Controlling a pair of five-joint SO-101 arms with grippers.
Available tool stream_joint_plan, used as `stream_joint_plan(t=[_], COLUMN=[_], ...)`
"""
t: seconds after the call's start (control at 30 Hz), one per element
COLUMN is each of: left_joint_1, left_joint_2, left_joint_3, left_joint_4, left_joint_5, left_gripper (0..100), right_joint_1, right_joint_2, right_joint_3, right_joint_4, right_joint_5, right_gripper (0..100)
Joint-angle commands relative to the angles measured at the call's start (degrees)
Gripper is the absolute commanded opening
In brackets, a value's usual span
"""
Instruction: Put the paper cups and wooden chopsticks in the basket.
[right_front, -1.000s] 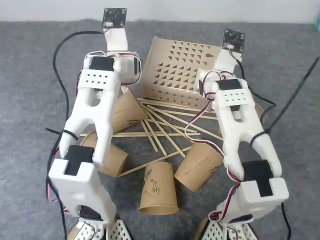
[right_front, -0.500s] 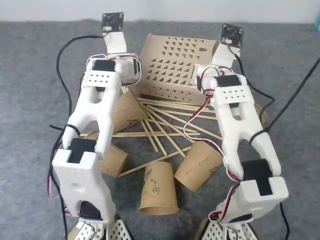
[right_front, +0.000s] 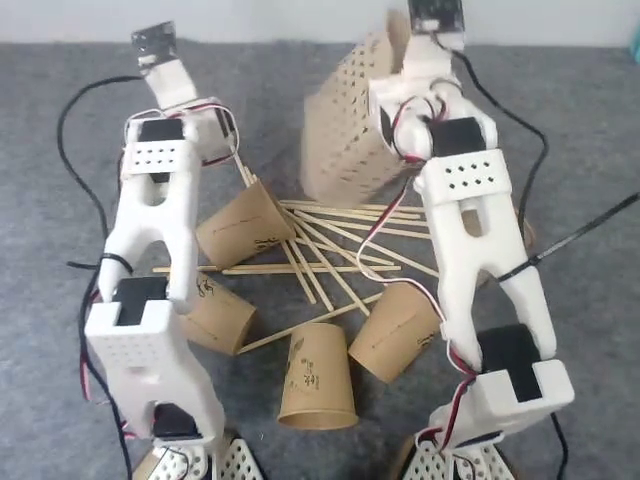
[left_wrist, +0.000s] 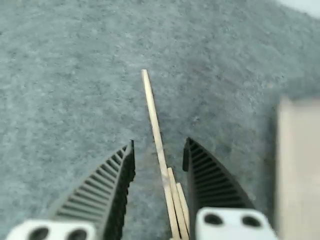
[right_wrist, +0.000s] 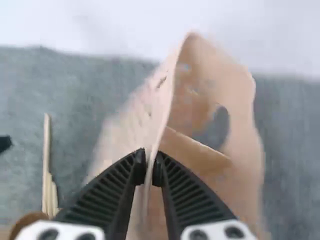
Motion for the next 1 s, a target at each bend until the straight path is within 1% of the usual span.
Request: stream_joint_plan(t=[0.0, 0.07, 0.17, 0.3, 0.43, 0.47, 0.53, 0.63, 0.73, 0.83, 0.9, 0.97], left_joint_1=[-0.2, -0.1, -0.4, -0.4, -0.4, -0.3, -0.1, 0.4, 2.4, 4.2, 5.2, 6.2], left_joint_2=[-0.7, -0.6, -0.6, -0.6, -0.6, -0.6, -0.6, -1.2, -1.2, -1.2, -1.2, -0.7], left_joint_3=[-2.8, -2.7, -2.7, -2.7, -2.7, -2.7, -2.7, -3.2, -6.4, -10.8, -15.8, -22.7], left_joint_4=[-1.1, -1.1, -1.1, -1.1, -1.2, -1.2, -1.0, 1.1, 5.6, 10.1, 13.6, 17.9], left_joint_5=[0.8, 0.8, 0.8, 0.7, 0.7, 0.7, 0.6, 0.2, -3.7, -5.5, -5.6, -7.0], left_gripper=[15, 15, 15, 15, 15, 15, 15, 15, 16, 20, 21, 21], right_joint_1=[-3.4, -5.6, -7.6, -7.2, -5.5, -5.3, -4.8, -4.4, -1.8, 3.3, 7.7, 13.0], right_joint_2=[1.6, 6.0, 12.3, 18.2, 20.6, 20.6, 19.7, 16.7, 13.8, 11.9, 11.0, 9.9], right_joint_3=[-12.0, -15.9, -22.4, -30.8, -37.0, -38.4, -42.1, -49.8, -56.8, -61.4, -63.6, -63.8], right_joint_4=[0.3, 0.5, 4.4, 9.8, 14.0, 15.3, 19.6, 30.1, 41.9, 51.3, 55.4, 56.0], right_joint_5=[4.4, 5.5, 5.8, 5.7, 6.1, 6.1, 5.7, 4.8, 0.0, -5.6, -8.9, -10.5], right_gripper=[0.8, 0.8, 0.8, 0.8, 1.0, 1.7, 6.2, 10.9, 9.5, 8.1, 8.4, 8.3])
